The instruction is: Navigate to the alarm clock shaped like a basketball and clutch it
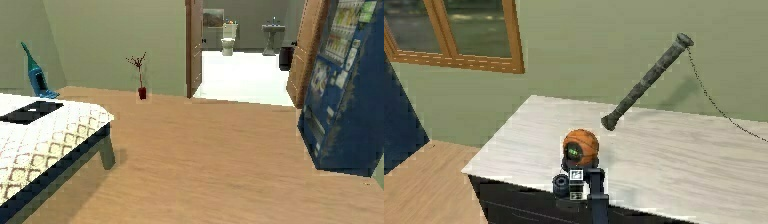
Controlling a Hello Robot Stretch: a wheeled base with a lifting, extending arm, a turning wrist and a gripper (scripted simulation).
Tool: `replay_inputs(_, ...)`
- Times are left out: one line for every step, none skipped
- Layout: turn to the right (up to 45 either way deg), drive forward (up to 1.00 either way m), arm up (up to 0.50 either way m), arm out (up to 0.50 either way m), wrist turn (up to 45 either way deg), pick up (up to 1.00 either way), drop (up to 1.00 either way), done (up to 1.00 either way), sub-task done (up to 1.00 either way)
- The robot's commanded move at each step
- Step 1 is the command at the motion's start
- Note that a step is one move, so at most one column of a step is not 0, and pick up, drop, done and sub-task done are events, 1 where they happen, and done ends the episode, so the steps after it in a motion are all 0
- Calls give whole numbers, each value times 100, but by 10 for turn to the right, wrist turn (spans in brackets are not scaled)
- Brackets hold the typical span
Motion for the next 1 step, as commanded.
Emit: replay_inputs(0, 0, 0, 0, 0, 0, 0, 100, 0)
